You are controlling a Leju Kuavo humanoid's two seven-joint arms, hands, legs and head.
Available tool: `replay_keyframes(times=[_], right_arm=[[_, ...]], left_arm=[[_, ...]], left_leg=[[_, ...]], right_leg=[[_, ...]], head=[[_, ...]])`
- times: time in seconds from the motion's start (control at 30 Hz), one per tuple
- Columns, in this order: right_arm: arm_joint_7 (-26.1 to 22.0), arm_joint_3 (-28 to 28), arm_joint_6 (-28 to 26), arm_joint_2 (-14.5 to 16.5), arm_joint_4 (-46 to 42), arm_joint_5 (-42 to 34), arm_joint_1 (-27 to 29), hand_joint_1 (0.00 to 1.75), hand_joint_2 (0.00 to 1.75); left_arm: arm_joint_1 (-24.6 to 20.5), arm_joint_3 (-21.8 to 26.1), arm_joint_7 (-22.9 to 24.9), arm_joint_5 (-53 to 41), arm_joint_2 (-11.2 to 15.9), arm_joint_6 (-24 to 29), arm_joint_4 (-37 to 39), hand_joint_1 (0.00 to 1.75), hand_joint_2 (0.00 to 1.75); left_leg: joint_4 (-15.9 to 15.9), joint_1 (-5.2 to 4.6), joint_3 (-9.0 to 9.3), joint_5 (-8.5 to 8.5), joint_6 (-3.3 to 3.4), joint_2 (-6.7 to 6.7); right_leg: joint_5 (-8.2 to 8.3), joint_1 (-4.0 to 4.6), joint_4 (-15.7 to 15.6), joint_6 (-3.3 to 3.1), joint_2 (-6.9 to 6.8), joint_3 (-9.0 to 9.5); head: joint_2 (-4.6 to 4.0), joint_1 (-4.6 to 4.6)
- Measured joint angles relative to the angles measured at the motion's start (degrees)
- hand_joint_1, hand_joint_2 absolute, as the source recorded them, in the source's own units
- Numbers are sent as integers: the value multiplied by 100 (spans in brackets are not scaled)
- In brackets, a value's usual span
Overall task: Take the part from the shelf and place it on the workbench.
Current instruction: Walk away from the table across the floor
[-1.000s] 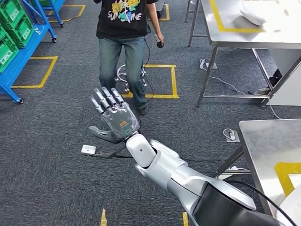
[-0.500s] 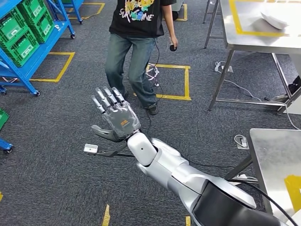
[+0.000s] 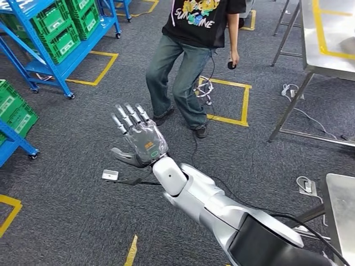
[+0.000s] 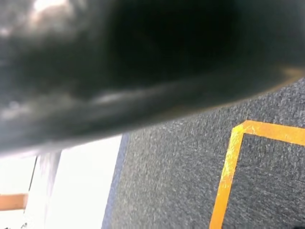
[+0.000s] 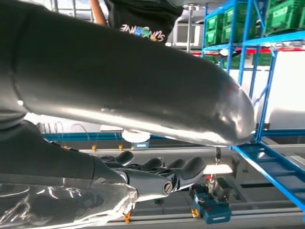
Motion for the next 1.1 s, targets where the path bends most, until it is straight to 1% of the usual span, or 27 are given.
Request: replay_keyframes(times=[0.03, 0.07, 0.13, 0.17, 0.2, 0.23, 0.3, 0.33, 0.37, 0.4, 0.43, 0.47, 0.5, 0.53, 0.57, 0.63, 0.7, 0.73, 0.8, 0.83, 0.87, 0.9, 0.97, 1.0, 1.03, 1.07, 1.1], right_arm=[[1, -10, -1, -7, 1, 4, 6, 0, 0], [1, -18, -2, -15, 1, 9, 14, 0, 0], [8, -31, -5, -22, -4, 20, 24, 0, 0], [18, -35, -7, -24, -9, 26, 23, 0, 0], [32, -38, -8, -31, -13, 30, 20, 0, 0], [46, -42, -8, -49, -17, 32, 25, 0, 0], [61, -60, -9, -121, -18, 34, 61, 0, 0], [62, -71, -9, -162, -18, 34, 90, 0, 0], [63, -81, -9, -199, -20, 34, 112, 0, 0], [63, -90, -10, -224, -25, 34, 126, 0, 0], [62, -95, -12, -238, -32, 34, 131, 0, 0], [62, -103, -14, -249, -39, 34, 129, 0, 0], [62, -113, -15, -261, -45, 34, 125, 0, 0], [62, -122, -15, -273, -48, 34, 123, 0, 0], [63, -128, -15, -286, -49, 34, 122, 0, 0], [64, -133, -16, -301, -63, 34, 122, 0, 0], [64, -143, -16, -321, -87, 34, 113, 0, 0], [62, -151, -16, -342, -97, 34, 113, 0, 0], [55, -166, -15, -402, -97, 35, 143, 0, 0], [53, -172, -16, -433, -96, 37, 172, 0, 0], [52, -176, -19, -455, -96, 37, 197, 0, 0], [53, -179, -23, -467, -97, 38, 214, 0, 0], [57, -184, -33, -473, -112, 38, 220, 0, 0], [53, -189, -36, -475, -121, 38, 219, 0, 0], [41, -196, -37, -476, -130, 37, 224, 0, 0], [23, -205, -37, -477, -136, 37, 236, 0, 0], [5, -212, -38, -475, -143, 38, 249, 0, 0]], left_arm=[[-1, -3, 1, -5, 2, -8, 0, 0, 0], [3, -6, 1, -10, 3, -15, 0, 0, 0], [18, -13, 1, -20, 10, -28, 0, 0, 0], [23, -16, 3, -25, 12, -32, 0, 0, 0], [21, -22, 8, -34, 14, -40, 0, 0, 0], [15, -29, 19, -47, 16, -50, 0, 0, 0], [5, -42, 46, -78, 13, -76, 0, 0, 0], [8, -45, 57, -90, 13, -85, 0, 0, 0], [16, -48, 64, -98, 13, -93, 0, 0, 0], [25, -51, 67, -103, 14, -99, 0, 0, 0], [31, -53, 69, -104, 14, -102, 0, 0, 0], [29, -57, 70, -105, 15, -103, 0, 0, 0], [17, -63, 70, -105, 14, -104, 0, 0, 0], [4, -69, 70, -105, 13, -105, 0, 0, 0], [-5, -75, 70, -106, 14, -107, 0, 0, 0], [0, -79, 65, -105, 17, -117, 0, 0, 0], [11, -84, 50, -105, 19, -141, 0, 0, 0], [8, -88, 43, -106, 15, -157, 0, 0, 0], [-2, -102, 34, -107, 5, -186, 0, 0, 0], [1, -112, 31, -107, 1, -198, 0, 0, 0], [8, -121, 28, -107, -1, -205, 0, 0, 0], [15, -128, 27, -109, -2, -209, 0, 0, 0], [17, -137, 25, -113, -9, -209, 0, 0, 0], [11, -138, 23, -116, -11, -205, 0, 0, 0], [6, -139, 21, -119, -14, -200, 0, 0, 0], [6, -140, 23, -121, -15, -191, 0, 0, 0], [10, -141, 30, -125, -15, -183, 0, 0, 0]], left_leg=[[7, 7, -22, 5, -34, -38], [8, 15, -42, 17, -72, -73], [6, 35, -56, 19, -136, -109], [68, 32, -84, -34, -165, -65], [239, 30, -162, -147, -193, 7], [531, 32, -296, -312, -216, 104], [1264, 41, -652, -630, -246, 230], [1487, 43, -763, -672, -249, 258], [1505, 42, -774, -606, -243, 275], [1307, 40, -675, -445, -227, 296], [949, 32, -489, -233, -200, 350], [578, 4, -290, -89, -165, 456], [275, -24, -138, 2, -127, 548], [94, -52, -51, 28, -95, 621], [35, -75, -32, 0, -68, 646], [-8, -64, -26, 16, -17, 565], [-51, -35, 6, 36, 42, 482], [-65, -23, 18, 41, 67, 440], [-64, -22, 17, 36, 93, 336], [-61, -22, 18, 33, 97, 279], [-57, -22, 20, 32, 97, 223], [-52, -22, 24, 30, 95, 169], [-39, -23, 35, 19, 74, 68], [-23, -28, 29, 12, 53, 21], [-13, -30, 16, 12, 26, -20], [-8, -28, -4, 18, -4, -55], [-4, -22, -21, 26, -34, -90]], right_leg=[[19, -1, -131, -11, 69, 69], [8, 6, -151, -25, 83, 89], [30, 7, -168, -77, 10, 88], [39, -5, -184, -103, -31, 98], [46, -17, -200, -126, -80, 108], [45, -20, -207, -140, -136, 116], [32, -4, -205, -159, -255, 118], [26, 4, -203, -164, -315, 121], [19, 11, -203, -167, -364, 125], [12, 18, -202, -167, -405, 134], [1, 25, -203, -162, -440, 150], [-11, 41, -203, -151, -474, 165], [-24, 58, -201, -136, -507, 173], [-34, 74, -200, -118, -544, 176], [-42, 87, -203, -98, -585, 179], [-71, 86, -206, -46, -644, 187], [-234, 73, 10, 20, -538, 99], [-395, 62, 301, 45, -448, -40], [-735, 48, 1096, 70, -329, -428], [-812, 45, 1384, 76, -309, -587], [-774, 44, 1466, 77, -298, -652], [-629, 42, 1326, 71, -289, -610], [-203, 26, 550, 48, -181, -262], [-65, 13, 181, 36, -98, -78], [8, 5, -68, 25, -26, 54], [7, 6, -162, 11, 18, 111], [4, 13, -178, -3, 6, 131]], head=[[0, -1], [0, -2], [0, -2], [0, -15], [0, -29], [0, -42], [0, -51], [0, -50], [0, -51], [0, -51], [0, -52], [0, -52], [0, -50], [0, -44], [0, -43], [0, -41], [-1, -24], [-1, -12], [0, 9], [0, 13], [0, 16], [0, 18], [0, 19], [0, 18], [0, 18], [0, 19], [0, 18]])
